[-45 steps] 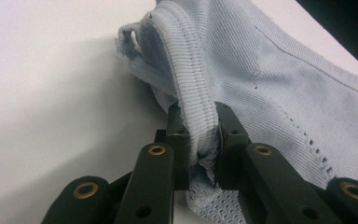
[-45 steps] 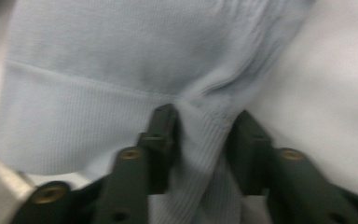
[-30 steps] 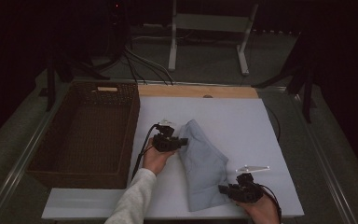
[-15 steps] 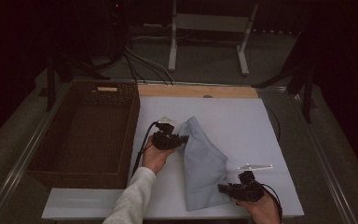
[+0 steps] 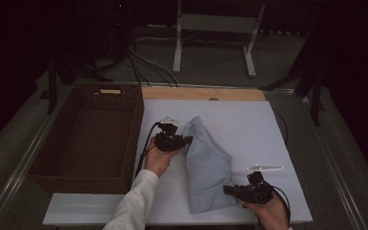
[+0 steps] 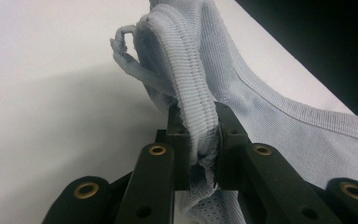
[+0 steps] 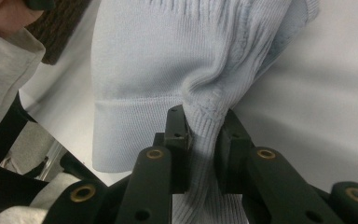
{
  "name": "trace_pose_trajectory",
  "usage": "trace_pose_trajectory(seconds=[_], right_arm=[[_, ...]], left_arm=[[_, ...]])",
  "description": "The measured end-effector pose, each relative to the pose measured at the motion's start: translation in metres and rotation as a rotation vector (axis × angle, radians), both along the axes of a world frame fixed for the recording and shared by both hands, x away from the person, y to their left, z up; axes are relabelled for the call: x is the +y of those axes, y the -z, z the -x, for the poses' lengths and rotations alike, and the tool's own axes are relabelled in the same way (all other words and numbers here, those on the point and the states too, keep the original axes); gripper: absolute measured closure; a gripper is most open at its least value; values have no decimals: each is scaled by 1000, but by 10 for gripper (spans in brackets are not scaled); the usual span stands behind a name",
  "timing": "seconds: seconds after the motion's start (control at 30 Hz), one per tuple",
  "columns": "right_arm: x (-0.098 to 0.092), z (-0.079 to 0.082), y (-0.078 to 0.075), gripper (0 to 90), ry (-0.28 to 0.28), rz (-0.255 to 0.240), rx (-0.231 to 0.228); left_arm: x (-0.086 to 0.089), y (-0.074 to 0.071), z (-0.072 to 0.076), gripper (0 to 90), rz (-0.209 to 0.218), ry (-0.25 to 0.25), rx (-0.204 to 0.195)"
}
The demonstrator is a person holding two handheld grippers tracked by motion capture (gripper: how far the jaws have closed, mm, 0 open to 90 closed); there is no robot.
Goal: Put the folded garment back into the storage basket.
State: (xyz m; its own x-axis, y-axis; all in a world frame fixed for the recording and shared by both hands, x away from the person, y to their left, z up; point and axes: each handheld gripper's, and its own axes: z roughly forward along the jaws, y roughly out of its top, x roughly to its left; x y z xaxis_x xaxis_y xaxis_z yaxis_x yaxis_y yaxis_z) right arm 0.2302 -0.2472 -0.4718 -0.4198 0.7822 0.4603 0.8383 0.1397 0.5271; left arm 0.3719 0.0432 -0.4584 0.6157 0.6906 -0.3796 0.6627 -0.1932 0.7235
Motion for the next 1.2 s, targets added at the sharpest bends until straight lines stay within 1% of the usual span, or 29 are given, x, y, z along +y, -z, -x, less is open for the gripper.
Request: trace_pose_trajectory(seconds=[0.07,0.1,0.17,0.47,0.6,0.83,0.87,1.2], right_arm=[[0,0,-1,777,1,-3,-1],[0,0,-1,778,1,-3,-1],[2,-2,-2,779,-3,-6,-2],[8,-5,-10,779,-10,-16,-11],[10,-7,-14,779,-16,-27,-17],[13,-9,-18,779,-22,-38,-18],[15,-10,-19,779,-26,-39,-21],[21,-15,-24,778,-33,-50,-25]], left_arm=[[0,0,0,801,0,0,0],[1,-3,0,801,7,-1,-2],[1,-6,0,800,7,-2,-4],[1,-11,-1,800,13,-4,-7],[4,-17,-2,800,27,-10,-14],[7,-21,-2,800,33,-15,-15],[9,-22,-2,800,40,-17,-14],[12,-31,-2,800,40,-23,-25]])
